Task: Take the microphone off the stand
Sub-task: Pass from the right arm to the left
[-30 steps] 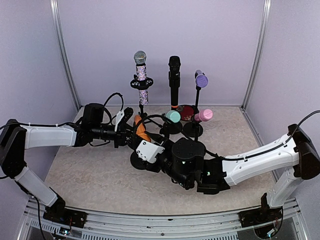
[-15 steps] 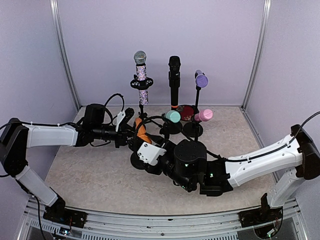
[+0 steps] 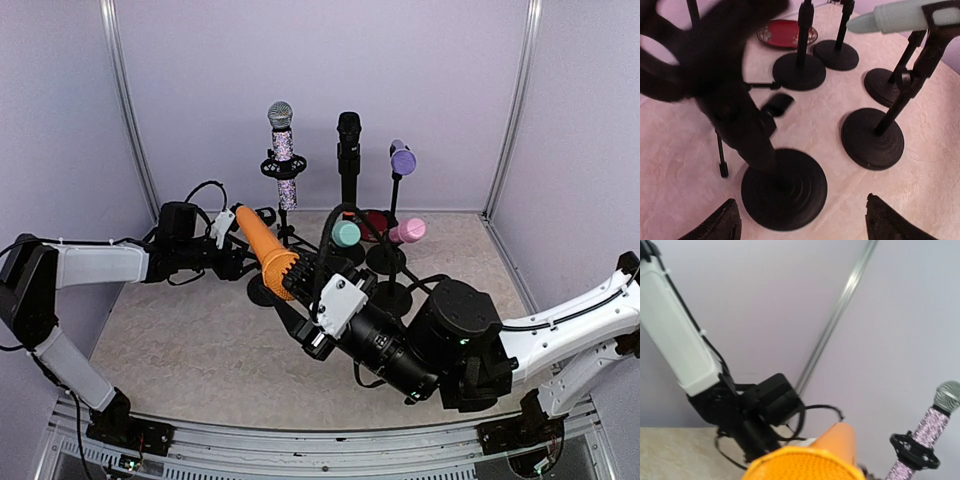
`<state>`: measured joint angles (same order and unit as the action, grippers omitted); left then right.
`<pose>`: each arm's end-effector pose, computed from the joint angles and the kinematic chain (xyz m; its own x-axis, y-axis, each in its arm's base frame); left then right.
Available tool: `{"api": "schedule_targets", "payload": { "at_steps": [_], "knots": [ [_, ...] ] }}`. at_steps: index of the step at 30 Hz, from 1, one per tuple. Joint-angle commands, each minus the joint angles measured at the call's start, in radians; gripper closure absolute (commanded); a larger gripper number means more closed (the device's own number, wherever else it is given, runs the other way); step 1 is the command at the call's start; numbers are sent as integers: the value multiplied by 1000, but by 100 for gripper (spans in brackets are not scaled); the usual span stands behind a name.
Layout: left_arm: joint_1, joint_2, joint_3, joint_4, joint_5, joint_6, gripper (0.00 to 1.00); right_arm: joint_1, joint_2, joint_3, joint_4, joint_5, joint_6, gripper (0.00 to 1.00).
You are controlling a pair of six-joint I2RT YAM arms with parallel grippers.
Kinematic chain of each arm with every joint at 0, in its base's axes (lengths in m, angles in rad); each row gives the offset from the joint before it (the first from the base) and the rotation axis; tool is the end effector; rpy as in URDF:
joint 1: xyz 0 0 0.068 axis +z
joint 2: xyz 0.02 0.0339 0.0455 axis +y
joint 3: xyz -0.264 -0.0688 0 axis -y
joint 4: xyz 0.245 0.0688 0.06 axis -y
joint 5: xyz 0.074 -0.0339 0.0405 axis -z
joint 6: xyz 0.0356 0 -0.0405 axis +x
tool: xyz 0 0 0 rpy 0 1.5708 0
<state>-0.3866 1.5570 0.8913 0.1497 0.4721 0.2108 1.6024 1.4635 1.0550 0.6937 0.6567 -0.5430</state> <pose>0.3070 -0.1425 0.2212 -0.3000 0.3233 -0.8975 0.7822 0.6219 -0.0374 0.0110 0.3390 0.3625 0.4110 -0.0489 -0.9103 -0.6982 0.6252 -0.3488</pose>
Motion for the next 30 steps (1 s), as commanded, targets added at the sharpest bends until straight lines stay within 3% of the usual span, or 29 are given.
{"api": "schedule_targets", "payload": {
  "at_steps": [1, 2, 9, 14, 19, 25, 30],
  "knots": [
    [22, -58, -4, -225, 55, 72, 5, -13, 12, 45, -30, 44, 37, 100],
    [30, -78, -1, -251, 79, 89, 2, -20, 18, 67, -80, 44, 67, 100],
    [168, -180, 110, -549, 157, 236, 1, -130, 38, 187, -375, -103, 377, 100],
    [272, -264, 187, -811, 218, 498, 1, -222, 84, 274, -519, -282, 549, 100],
    [273, -375, 207, -1010, 269, 725, 1, -309, 188, 368, -557, -510, 673, 100],
    [252, -407, 201, -1089, 289, 794, 3, -367, 347, 520, -549, -703, 733, 100],
    [244, -409, 212, -1167, 317, 900, 13, -394, 451, 600, -505, -817, 790, 100]
  ]
}}
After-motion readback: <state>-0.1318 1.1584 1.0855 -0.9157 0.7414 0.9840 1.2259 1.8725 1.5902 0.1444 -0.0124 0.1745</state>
